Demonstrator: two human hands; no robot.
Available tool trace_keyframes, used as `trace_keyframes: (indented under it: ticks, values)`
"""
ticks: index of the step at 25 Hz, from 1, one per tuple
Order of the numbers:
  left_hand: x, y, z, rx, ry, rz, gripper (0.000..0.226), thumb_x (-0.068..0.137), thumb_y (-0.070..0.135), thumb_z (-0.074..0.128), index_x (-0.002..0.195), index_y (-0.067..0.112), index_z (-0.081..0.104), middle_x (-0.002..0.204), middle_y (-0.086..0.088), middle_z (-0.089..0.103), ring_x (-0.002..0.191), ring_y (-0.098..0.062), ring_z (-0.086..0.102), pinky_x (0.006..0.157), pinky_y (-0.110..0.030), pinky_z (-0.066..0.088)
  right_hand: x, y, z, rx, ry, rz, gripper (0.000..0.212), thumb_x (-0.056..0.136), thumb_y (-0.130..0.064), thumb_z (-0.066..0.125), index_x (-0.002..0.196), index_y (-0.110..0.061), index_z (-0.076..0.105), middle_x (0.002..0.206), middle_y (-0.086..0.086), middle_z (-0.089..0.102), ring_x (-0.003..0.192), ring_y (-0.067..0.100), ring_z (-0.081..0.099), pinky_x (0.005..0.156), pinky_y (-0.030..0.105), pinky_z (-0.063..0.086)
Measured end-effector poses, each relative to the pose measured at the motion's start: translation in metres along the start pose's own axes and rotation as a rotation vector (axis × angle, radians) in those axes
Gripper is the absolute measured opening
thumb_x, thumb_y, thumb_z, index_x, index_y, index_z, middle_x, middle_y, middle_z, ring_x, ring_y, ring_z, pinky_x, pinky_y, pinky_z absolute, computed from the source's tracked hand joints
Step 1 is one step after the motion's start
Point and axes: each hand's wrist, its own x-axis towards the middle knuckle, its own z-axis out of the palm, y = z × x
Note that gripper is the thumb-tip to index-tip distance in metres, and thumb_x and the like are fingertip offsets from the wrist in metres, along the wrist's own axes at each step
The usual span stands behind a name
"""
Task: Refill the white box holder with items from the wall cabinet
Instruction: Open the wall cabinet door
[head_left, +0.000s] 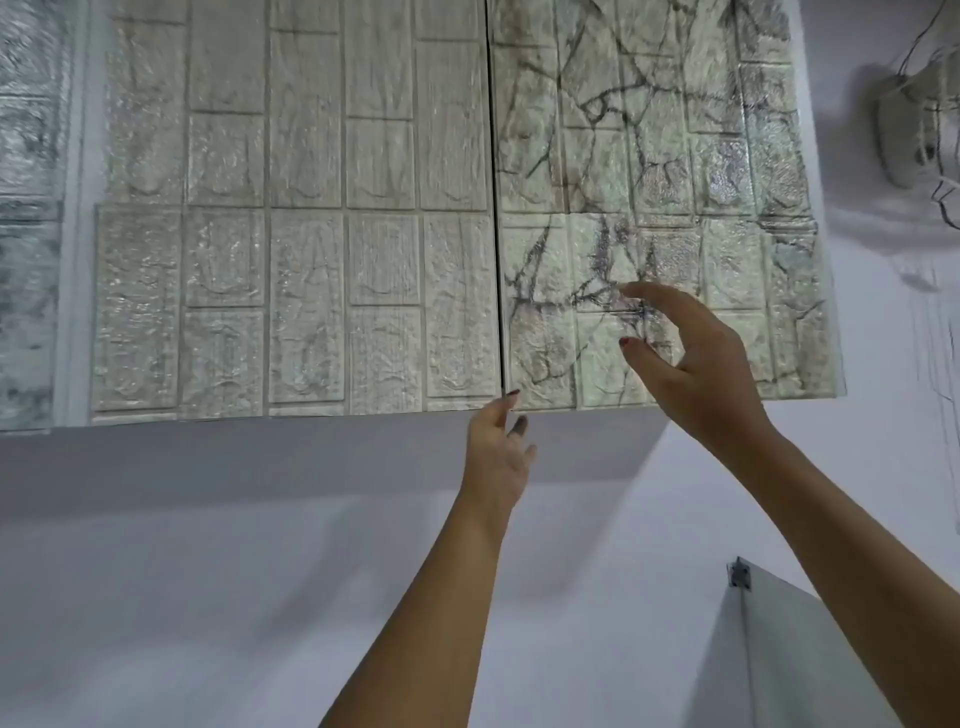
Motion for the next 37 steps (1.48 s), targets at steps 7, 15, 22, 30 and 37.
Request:
trace_keyframes:
  ticks: [7,15,22,30,37]
  values:
    - [-0.017,-0.002,0.023,-0.242,0.025,0.016,0.012,0.079,0.012,0.04,0.076,0.011,0.051,0.1,-0.003,0.052,0.111,-0.024,0.049,0.106,-0.032,0.028,-0.016,0.003,-0.026,0.002,-0.035,0.025,0.042,0.08,-0.001,0.057,0.12,-0.016,0.055,0.113,-0.018,0.049,0.105,-0.018,0.033,0.083,-0.012,0.019]
    - [-0.127,-0.044,0.081,-0.116,0.111,0.23,0.026,0.087,0.018,0.031,0.093,0.015,0.056,0.097,-0.001,0.062,0.109,-0.022,0.06,0.101,-0.041,0.031,-0.015,-0.016,-0.104,0.095,-0.164,0.046,0.057,0.081,-0.025,0.064,0.133,-0.029,0.041,0.127,-0.018,0.043,0.118,-0.006,0.037,0.088,-0.001,0.028]
    - [-0.188,-0.087,0.149,0.069,-0.303,0.276,0.047,0.088,0.045,0.036,0.077,0.011,0.066,0.083,0.0,0.074,0.094,-0.022,0.069,0.096,-0.034,0.047,-0.02,-0.05,-0.184,0.02,-0.193,0.085,0.105,0.066,-0.047,0.074,0.144,-0.035,0.004,0.153,-0.004,0.024,0.135,0.021,0.031,0.107,0.041,0.036]
    - [-0.178,-0.141,0.242,0.824,-0.49,0.674,0.034,0.074,0.024,0.055,0.106,0.02,0.066,0.118,0.006,0.063,0.11,-0.001,0.053,0.098,-0.017,0.039,-0.041,0.024,-0.326,-0.591,0.221,0.062,0.082,0.079,0.004,0.059,0.145,-0.015,0.015,0.147,0.019,0.032,0.123,0.039,0.043,0.095,0.035,0.039]
    - [-0.137,-0.158,0.262,1.045,-0.274,0.895,0.037,0.079,0.014,0.059,0.116,0.018,0.059,0.13,0.002,0.055,0.122,-0.007,0.045,0.1,-0.013,0.03,-0.057,0.087,-0.361,-0.896,0.18,0.013,0.065,0.089,-0.002,0.046,0.144,-0.002,0.011,0.151,0.029,0.014,0.136,0.049,0.022,0.106,0.054,0.03]
